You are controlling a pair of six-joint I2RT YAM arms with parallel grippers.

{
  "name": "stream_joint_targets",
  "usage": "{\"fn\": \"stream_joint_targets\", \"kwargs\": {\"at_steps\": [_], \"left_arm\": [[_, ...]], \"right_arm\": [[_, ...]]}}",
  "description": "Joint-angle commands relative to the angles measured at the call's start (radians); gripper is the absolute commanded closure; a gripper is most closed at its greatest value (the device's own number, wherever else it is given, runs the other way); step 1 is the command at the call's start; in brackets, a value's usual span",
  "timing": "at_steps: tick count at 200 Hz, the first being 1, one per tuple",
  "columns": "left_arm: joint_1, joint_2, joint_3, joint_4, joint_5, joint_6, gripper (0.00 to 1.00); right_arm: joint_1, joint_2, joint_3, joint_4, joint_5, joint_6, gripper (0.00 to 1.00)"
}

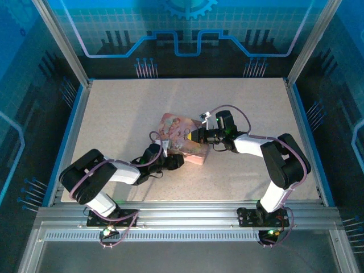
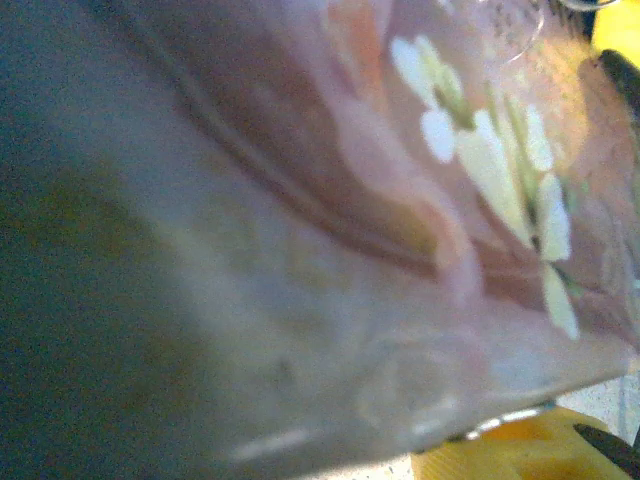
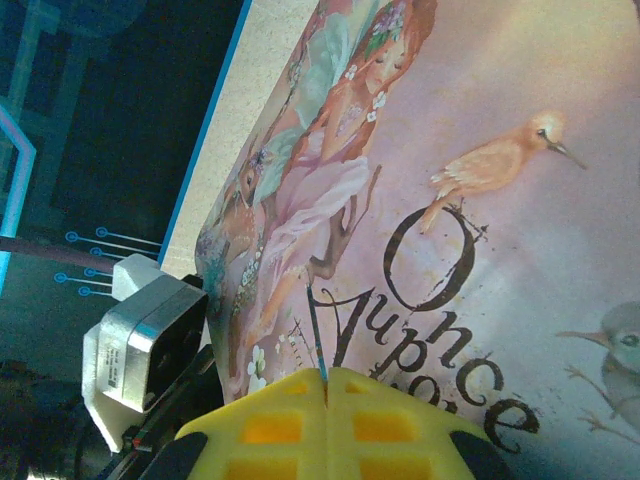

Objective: Unlock a padlock with a key

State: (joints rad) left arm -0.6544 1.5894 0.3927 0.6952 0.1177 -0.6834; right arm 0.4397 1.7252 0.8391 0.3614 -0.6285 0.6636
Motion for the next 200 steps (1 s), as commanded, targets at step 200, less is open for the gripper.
{"fn": "stream_joint_targets", "kwargs": {"at_steps": [200], "left_arm": [[-0.013, -0.132, 0.039, -0.081, -0.007, -0.033, 0.72]], "right_arm": [[0.036, -0.208, -0.039, -0.138, 0.112, -0.115, 1.0]]}}
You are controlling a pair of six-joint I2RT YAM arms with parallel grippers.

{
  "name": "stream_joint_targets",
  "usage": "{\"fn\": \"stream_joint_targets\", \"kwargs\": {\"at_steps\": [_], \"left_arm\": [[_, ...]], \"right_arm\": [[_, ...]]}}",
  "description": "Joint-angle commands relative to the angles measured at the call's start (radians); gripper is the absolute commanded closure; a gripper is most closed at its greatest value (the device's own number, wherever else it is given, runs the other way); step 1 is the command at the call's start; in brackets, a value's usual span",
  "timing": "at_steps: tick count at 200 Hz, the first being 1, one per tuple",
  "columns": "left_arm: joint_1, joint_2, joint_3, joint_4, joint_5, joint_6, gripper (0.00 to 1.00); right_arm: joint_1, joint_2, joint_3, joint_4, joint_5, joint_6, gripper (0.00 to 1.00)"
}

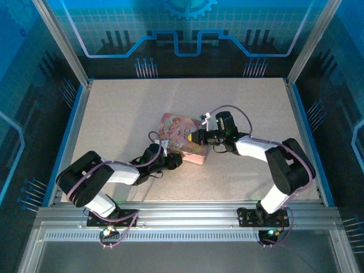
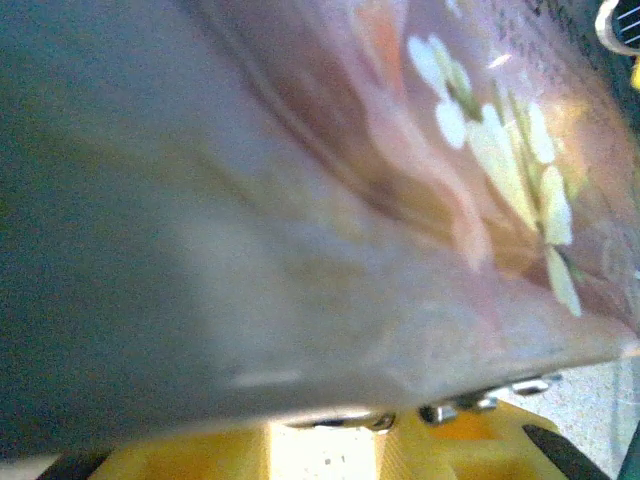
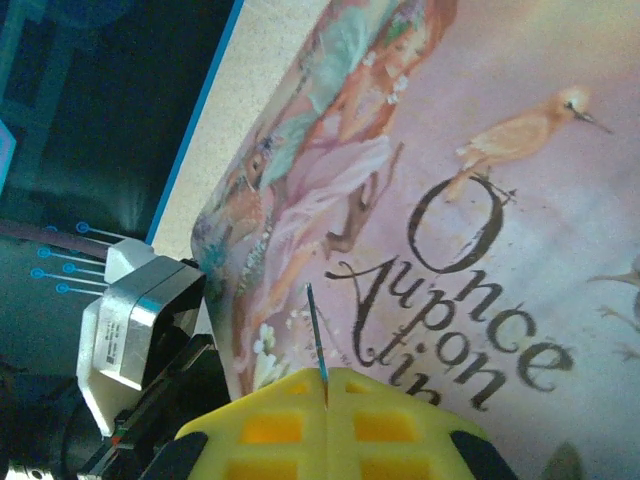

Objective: Unlock a padlock with a key

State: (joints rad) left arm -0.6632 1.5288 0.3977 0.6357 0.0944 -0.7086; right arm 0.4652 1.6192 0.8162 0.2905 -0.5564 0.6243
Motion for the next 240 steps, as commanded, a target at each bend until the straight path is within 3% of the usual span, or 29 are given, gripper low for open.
{"fn": "stream_joint_targets", "kwargs": {"at_steps": [1, 54, 115, 172, 240], "left_arm": [[-0.004, -0.073, 0.035, -0.024, 0.017, -0.008, 0.72], [-0.004, -0.138, 0.097, -0.155, 0.072, -0.047, 0.72], [-0.003, -0.158, 0.165, -0.273, 0.115, -0.085, 0.73], [-0.003, -0.139, 0.208, -0.321, 0.127, -0.142, 0.77], [-0.002, -0.129, 0.23, -0.346, 0.116, -0.215, 0.76]], "right_arm": [[0.01, -0.107, -0.016, -0.07, 0.041, -0.078, 1.0], [0.042, -0.317, -0.118, -0.154, 0.099, -0.229, 1.0], [0.178, -0.481, -0.247, -0.199, 0.266, -0.378, 1.0], [0.311, -0.488, -0.359, -0.129, 0.423, -0.413, 1.0], [0.374, -0.411, -0.394, -0.042, 0.538, -0.427, 1.0]]}}
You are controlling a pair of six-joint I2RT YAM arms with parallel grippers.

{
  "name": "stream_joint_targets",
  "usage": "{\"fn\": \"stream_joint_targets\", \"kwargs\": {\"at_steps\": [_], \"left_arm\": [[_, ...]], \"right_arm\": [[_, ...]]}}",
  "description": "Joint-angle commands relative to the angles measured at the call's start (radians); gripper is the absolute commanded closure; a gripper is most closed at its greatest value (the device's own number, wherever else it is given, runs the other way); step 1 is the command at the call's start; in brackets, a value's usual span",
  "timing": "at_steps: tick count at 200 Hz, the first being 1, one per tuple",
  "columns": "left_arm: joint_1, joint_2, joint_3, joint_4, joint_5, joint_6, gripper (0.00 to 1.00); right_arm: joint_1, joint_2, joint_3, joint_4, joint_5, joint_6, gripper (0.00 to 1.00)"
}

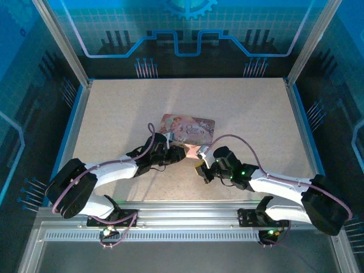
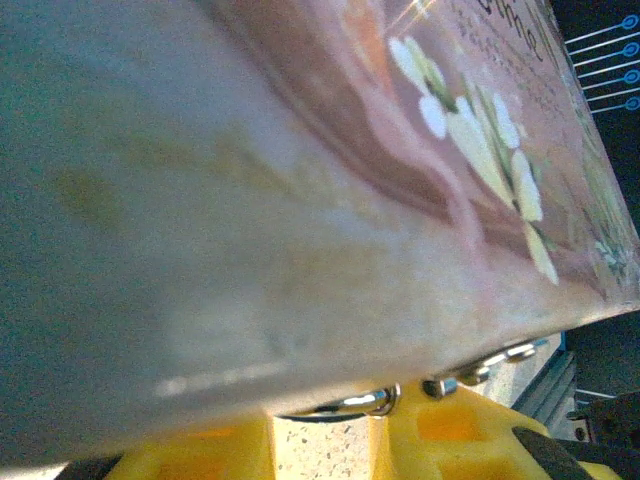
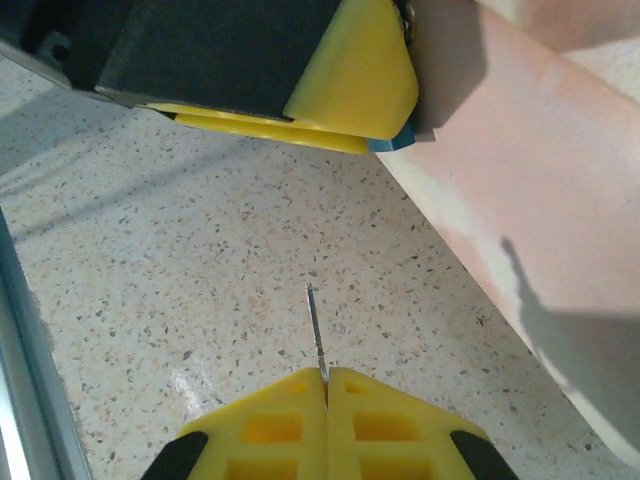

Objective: Unlock a padlock with a key

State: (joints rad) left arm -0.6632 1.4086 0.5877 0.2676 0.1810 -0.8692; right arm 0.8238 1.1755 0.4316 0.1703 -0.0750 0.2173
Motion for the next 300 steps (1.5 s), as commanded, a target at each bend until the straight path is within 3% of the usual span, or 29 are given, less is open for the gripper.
{"fn": "stream_joint_targets", "kwargs": {"at_steps": [1, 86, 300], "left_arm": [[-0.002, -0.008, 0.04, 0.022, 0.03, -0.055, 0.76], [-0.002, -0.011, 0.041, 0.015, 0.037, -0.07, 0.77], [-0.002, -0.015, 0.041, 0.004, 0.042, -0.072, 0.77]], "right_arm": [[0.014, 0.034, -0.01, 0.08, 0.057, -0.019, 1.0], [0.007, 0.167, 0.014, 0.256, 0.069, -0.026, 1.0], [-0.032, 0.256, 0.065, 0.339, 0.052, -0.057, 1.0]]}}
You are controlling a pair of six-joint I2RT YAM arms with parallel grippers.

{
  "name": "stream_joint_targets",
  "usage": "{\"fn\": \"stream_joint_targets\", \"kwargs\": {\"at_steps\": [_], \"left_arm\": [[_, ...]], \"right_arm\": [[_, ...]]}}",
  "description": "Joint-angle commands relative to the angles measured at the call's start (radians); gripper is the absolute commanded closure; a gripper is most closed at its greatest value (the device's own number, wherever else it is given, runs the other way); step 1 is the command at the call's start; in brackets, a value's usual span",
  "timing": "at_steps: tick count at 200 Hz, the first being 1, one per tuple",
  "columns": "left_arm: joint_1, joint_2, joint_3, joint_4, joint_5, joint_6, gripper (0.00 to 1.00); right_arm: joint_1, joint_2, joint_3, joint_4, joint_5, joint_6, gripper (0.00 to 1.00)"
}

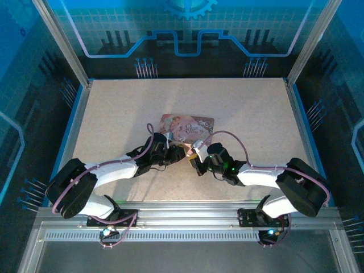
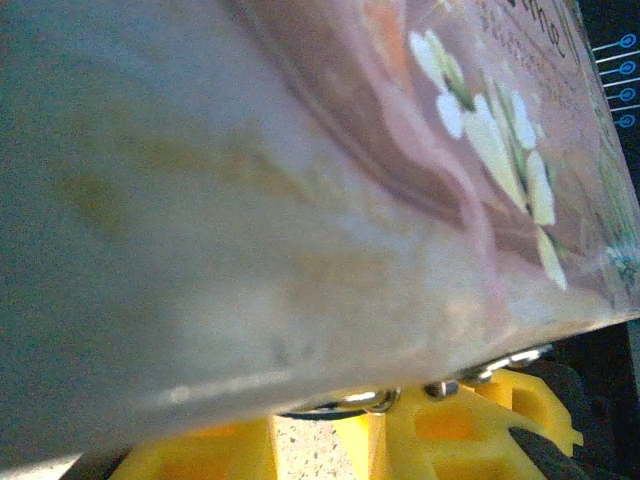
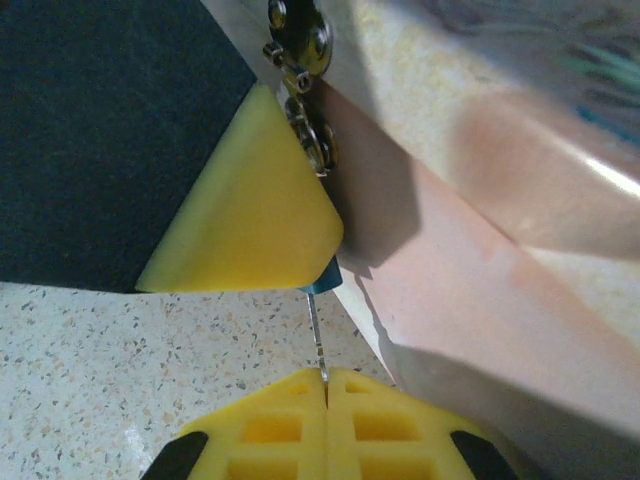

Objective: Unlock a padlock with a key

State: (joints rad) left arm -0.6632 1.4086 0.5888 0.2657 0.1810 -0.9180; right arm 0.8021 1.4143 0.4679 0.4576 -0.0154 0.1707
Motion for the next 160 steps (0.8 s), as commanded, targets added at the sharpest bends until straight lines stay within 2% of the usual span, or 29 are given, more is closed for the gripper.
{"fn": "stream_joint_targets", "kwargs": {"at_steps": [1, 160], "left_arm": [[-0.002, -0.015, 0.04, 0.005, 0.042, -0.023, 0.77], [-0.002, -0.026, 0.055, -0.039, 0.075, -0.03, 0.77]], "right_arm": [[-0.011, 0.017, 0.028, 0.053, -0.007, -0.01, 1.0], [-0.037, 0.025, -0.04, 0.264, 0.005, -0.004, 1.0]]}}
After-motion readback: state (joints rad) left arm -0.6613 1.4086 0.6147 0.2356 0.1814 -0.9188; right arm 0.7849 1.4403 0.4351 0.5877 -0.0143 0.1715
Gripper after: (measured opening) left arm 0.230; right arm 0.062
